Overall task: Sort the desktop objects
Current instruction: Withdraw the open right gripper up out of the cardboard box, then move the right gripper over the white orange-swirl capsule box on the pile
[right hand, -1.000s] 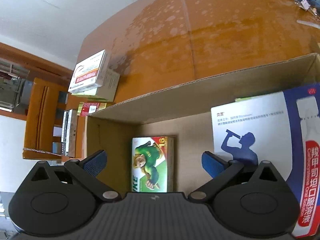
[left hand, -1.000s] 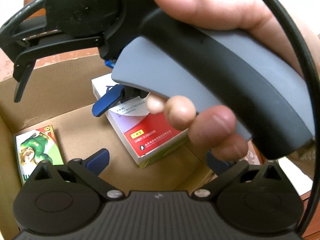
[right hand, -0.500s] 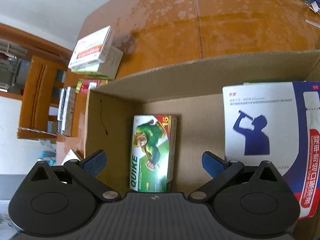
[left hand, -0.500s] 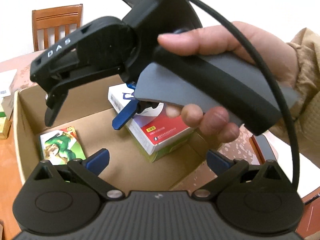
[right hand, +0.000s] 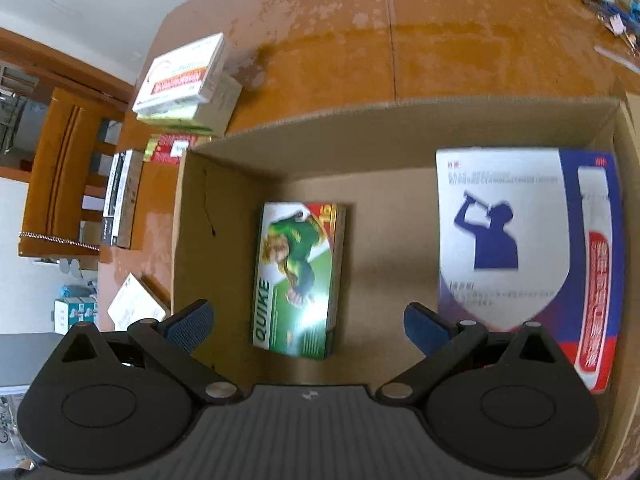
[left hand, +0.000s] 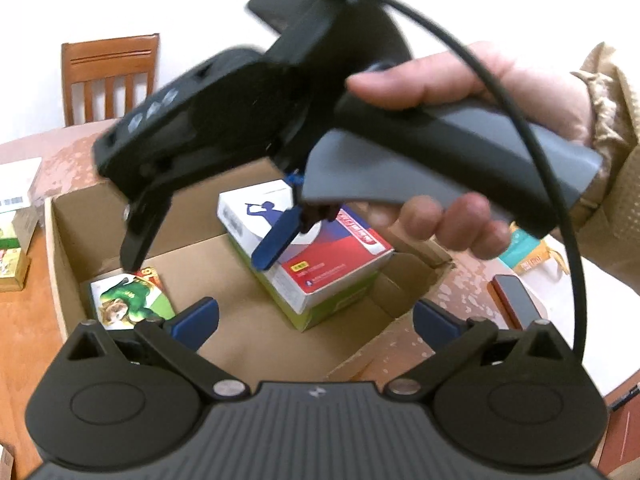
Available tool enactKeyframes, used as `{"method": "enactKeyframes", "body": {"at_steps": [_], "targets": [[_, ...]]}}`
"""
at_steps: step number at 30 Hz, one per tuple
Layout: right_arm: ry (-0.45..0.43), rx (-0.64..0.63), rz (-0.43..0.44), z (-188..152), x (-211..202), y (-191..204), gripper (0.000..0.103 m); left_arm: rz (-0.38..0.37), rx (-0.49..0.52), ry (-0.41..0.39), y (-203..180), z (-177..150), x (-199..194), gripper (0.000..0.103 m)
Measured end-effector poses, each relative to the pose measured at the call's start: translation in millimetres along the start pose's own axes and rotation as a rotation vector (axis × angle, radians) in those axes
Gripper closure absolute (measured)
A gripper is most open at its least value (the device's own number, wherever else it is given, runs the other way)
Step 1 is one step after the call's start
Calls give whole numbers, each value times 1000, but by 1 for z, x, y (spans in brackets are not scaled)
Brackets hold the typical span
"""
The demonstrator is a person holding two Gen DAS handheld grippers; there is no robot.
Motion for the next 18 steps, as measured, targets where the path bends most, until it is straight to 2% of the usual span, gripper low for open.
{"method": "enactKeyframes", "body": {"at_steps": [2,8,13,18], "targets": [[1,4,-36,-1,5,-2,0,3,12,-3,-2,0,-4,0],[-17,33,-39,-2,4,-8,0,13,10,-10,0,0,-8,0],[-43,20,88,-2,-3,9,0,35,-17,-38,7,1,-23,0],[-85,0,140,-2,-13,24,0,86,-50,-94,21,-1,-52,0]]}}
Point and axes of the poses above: each gripper's, at about its wrist camera, not at the fingertips, and x roughly the way its jaws point, y to its left, z to its top, the point moved 4 cm from there along x, roughly the way its jaws point, and after that the axes turned 1 degree about x, right-handed, at the moved point
